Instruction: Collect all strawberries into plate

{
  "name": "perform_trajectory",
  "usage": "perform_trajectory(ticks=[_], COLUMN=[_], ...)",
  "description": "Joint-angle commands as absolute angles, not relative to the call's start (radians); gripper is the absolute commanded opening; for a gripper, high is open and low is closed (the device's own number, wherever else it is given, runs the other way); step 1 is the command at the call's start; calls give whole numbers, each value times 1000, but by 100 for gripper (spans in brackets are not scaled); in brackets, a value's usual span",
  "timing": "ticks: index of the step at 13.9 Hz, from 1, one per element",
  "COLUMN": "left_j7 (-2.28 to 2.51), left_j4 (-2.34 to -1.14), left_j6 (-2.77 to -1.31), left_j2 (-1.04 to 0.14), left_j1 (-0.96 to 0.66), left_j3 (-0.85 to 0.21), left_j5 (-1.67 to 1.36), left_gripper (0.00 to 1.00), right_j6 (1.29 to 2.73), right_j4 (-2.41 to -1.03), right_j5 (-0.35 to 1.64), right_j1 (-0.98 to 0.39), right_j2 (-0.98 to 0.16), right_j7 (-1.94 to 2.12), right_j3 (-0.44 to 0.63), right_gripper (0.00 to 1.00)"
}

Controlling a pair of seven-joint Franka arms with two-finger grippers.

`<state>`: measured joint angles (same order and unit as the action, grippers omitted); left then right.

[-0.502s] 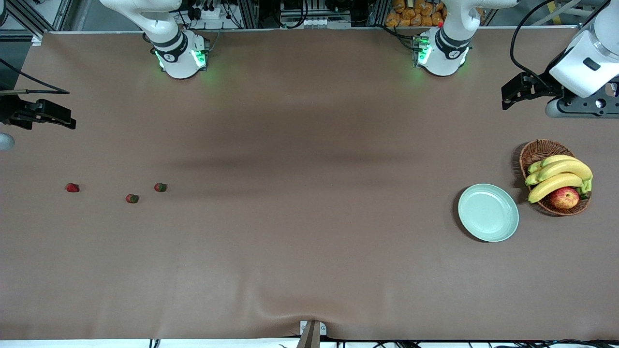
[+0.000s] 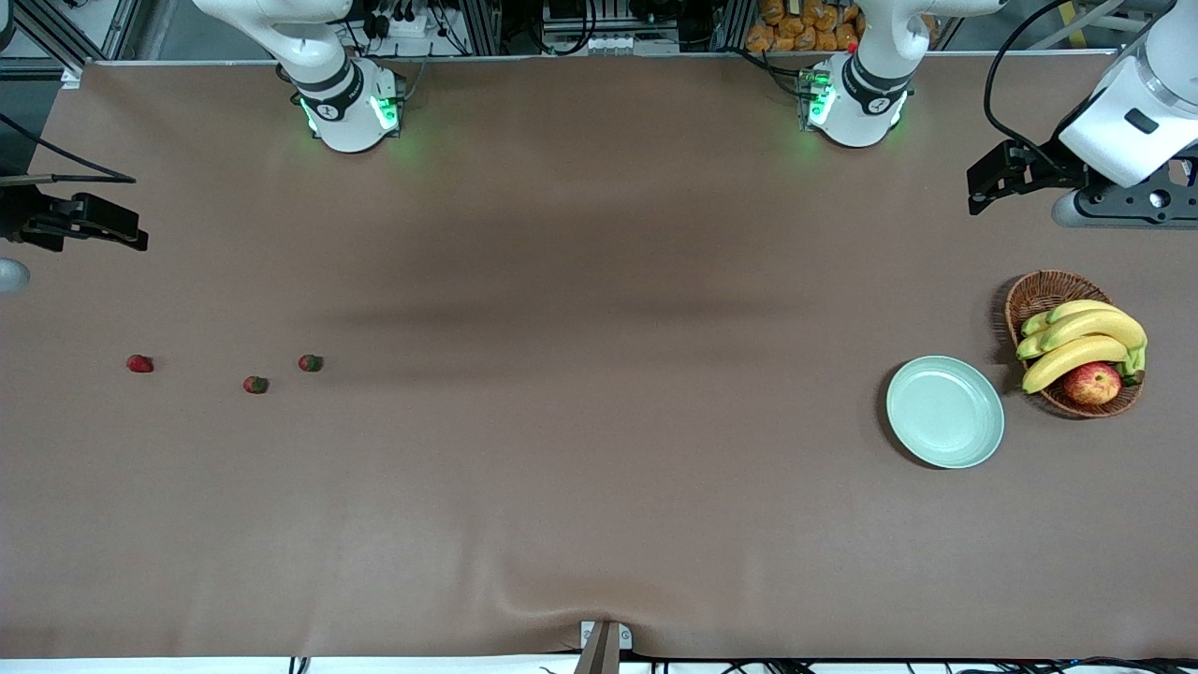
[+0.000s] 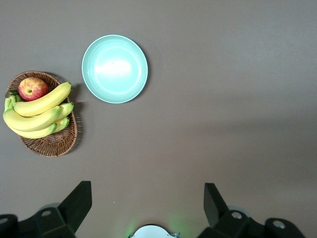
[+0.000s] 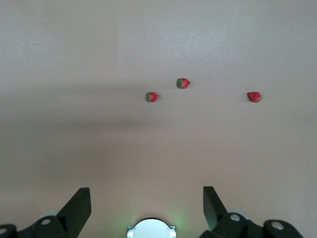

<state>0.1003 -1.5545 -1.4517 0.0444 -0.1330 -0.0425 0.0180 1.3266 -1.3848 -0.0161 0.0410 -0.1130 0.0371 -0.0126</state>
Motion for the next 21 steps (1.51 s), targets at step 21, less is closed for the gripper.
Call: perform_trajectory(ticks=[21], left_j7=[86], left_j4=[-1548], left_j6=[-1489], left_j2=[38], left_j1=[-132], left_j3=[-49], left_j5=[23], left_gripper=[100], right_j6=[1333], right_j4=[-1416], right_j5=[-31], right_j1=[48], right_j2=[-172], right_j7=[58], right_j3=[-20], right_gripper=[100])
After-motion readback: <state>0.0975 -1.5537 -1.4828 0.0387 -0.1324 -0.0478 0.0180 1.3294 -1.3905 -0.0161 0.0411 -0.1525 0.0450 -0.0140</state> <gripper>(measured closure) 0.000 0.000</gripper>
